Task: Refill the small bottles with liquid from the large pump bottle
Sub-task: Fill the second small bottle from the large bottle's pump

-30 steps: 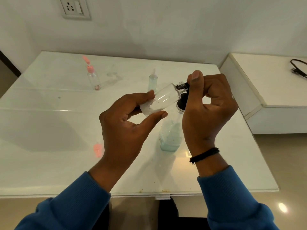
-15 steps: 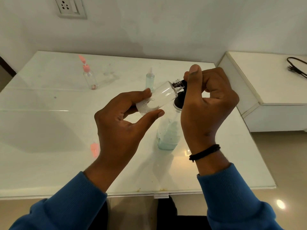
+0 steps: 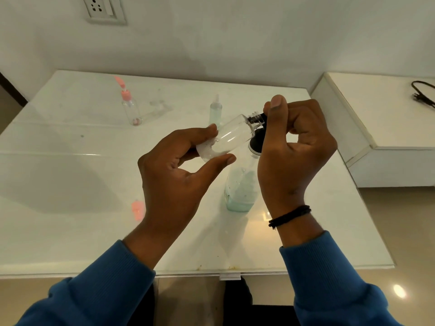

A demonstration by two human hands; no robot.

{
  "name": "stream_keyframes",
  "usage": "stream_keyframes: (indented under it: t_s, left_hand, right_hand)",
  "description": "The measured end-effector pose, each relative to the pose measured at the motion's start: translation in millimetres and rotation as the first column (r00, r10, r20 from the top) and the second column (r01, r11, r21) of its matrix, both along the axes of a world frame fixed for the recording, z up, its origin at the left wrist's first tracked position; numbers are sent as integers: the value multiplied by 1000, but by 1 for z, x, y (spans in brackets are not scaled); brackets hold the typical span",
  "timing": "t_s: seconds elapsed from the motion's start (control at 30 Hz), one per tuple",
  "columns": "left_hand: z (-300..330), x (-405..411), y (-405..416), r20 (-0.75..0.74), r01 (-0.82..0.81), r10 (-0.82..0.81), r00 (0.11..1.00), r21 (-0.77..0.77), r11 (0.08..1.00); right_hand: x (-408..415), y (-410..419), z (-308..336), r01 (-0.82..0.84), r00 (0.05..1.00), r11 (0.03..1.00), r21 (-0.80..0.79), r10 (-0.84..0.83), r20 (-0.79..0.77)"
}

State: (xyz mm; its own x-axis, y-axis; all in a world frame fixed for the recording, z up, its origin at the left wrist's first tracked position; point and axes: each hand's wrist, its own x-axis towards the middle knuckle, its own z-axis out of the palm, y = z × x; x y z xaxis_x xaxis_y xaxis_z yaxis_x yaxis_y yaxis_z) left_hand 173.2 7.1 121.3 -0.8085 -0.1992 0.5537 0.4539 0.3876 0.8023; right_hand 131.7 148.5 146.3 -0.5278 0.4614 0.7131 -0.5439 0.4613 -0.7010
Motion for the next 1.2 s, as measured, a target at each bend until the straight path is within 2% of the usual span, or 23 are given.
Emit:
stream_keyframes:
  t_s: [1.2]
  left_hand:
    - [0,1,0,21,0,-1,1000,31,1000]
  right_hand:
    - [-3,-1,0,-1,1000,1000,1,1,-1]
